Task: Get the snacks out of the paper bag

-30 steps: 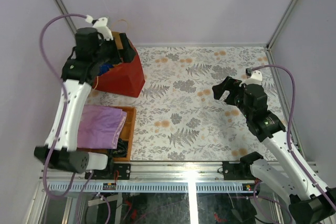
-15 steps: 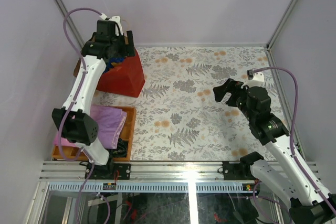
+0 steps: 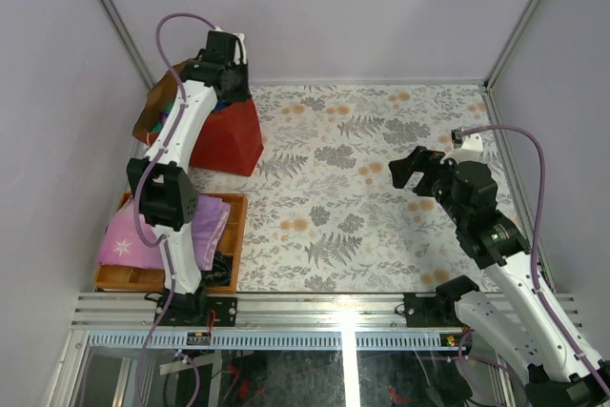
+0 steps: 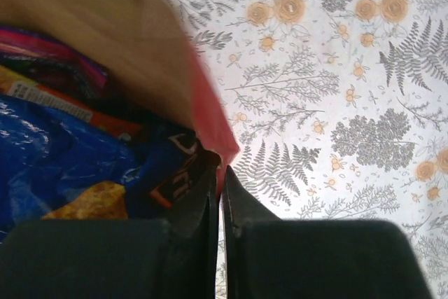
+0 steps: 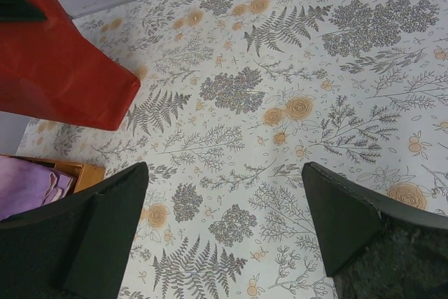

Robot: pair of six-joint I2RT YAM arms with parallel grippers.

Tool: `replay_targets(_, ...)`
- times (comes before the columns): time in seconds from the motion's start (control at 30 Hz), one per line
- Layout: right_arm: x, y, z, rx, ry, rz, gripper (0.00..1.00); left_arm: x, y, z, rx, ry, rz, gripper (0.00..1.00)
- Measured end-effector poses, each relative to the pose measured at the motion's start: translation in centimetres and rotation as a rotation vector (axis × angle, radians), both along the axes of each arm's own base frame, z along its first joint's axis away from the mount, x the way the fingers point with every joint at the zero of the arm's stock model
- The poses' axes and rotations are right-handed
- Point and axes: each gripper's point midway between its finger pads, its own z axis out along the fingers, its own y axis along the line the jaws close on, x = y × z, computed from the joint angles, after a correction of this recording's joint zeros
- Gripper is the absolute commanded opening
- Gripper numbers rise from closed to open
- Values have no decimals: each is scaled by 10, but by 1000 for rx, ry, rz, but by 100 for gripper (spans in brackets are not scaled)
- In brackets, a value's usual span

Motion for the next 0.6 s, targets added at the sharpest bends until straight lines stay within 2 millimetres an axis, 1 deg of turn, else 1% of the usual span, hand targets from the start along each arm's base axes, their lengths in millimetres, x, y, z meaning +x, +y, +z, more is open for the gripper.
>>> replay_targets(0.07, 0, 0, 0, 0, -1, 1, 99, 3, -15, 3, 11, 1, -34, 0)
replay_targets(0.13, 0, 0, 0, -2, -1, 1, 99, 8, -39, 7, 42, -9, -80, 0)
replay_targets(0.2, 0, 0, 0, -3, -1, 1, 99, 9, -62, 4, 90, -5, -121, 0)
replay_targets(0.27, 0, -1, 0, -4, -2, -1, 99, 8, -92, 0, 132, -11, -169, 0)
replay_targets(0.33, 0, -2, 1, -7, -5, -4, 99, 3, -132, -1, 145, -31, -232, 0)
replay_targets(0.37, -1, -2, 1, -7, -6, -6, 99, -1, -149, 0, 140, -41, -262, 4)
replay_targets(0.4, -1, -3, 1, -7, -7, -7, 99, -8, -172, 1, 126, -54, -298, 12)
replay_targets(0.43, -2, -3, 2, -8, -8, -11, 99, -17, -193, 3, 103, -64, -335, 32)
replay_targets(0.5, -3, -4, 2, -7, -10, -13, 99, -32, -232, 11, 50, -95, -404, 87)
replay_targets(0.53, -3, -5, 2, -7, -12, -12, 99, -38, -248, 15, 26, -114, -437, 99)
replay_targets(0.6, -4, -3, -2, -6, -6, -1, 99, -52, -281, 28, -26, -155, -492, 100)
